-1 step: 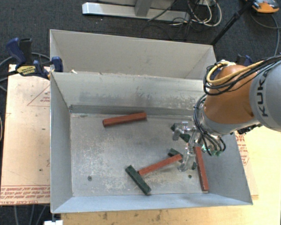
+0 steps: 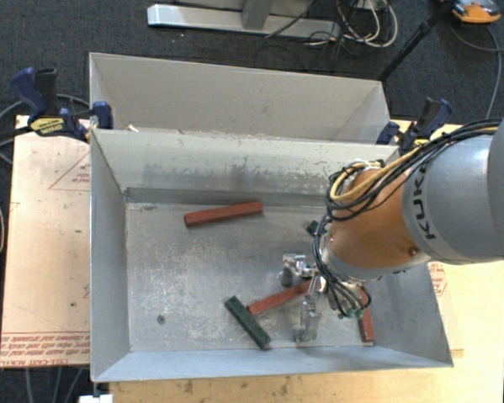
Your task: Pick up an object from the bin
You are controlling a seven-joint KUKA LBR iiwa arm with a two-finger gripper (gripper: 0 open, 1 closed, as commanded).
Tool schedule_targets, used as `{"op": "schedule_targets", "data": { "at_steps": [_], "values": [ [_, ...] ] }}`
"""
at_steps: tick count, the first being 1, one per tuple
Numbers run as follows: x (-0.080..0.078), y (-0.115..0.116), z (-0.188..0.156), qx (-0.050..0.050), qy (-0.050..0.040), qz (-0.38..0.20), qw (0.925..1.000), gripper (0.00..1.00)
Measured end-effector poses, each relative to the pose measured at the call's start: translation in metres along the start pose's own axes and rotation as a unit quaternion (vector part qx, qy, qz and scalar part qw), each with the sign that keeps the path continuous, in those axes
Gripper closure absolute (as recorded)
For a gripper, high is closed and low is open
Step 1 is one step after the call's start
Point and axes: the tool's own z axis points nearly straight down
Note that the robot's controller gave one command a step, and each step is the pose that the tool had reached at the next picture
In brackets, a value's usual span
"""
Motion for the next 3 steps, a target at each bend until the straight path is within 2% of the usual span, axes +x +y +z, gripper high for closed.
{"op": "schedule_targets", "data": {
  "at_steps": [1, 2, 3],
  "values": [
    [-0.003, -0.002, -0.005, 0.001, -0.0041, 0.000, 1.0000, 1.00],
    [-0.035, -0.043, -0.140, 0.003, -0.0095, -0.088, 0.9961, 1.00],
    [-0.033, -0.042, -0.136, 0.002, -0.0054, -0.088, 0.9961, 0.00]
  ]
}}
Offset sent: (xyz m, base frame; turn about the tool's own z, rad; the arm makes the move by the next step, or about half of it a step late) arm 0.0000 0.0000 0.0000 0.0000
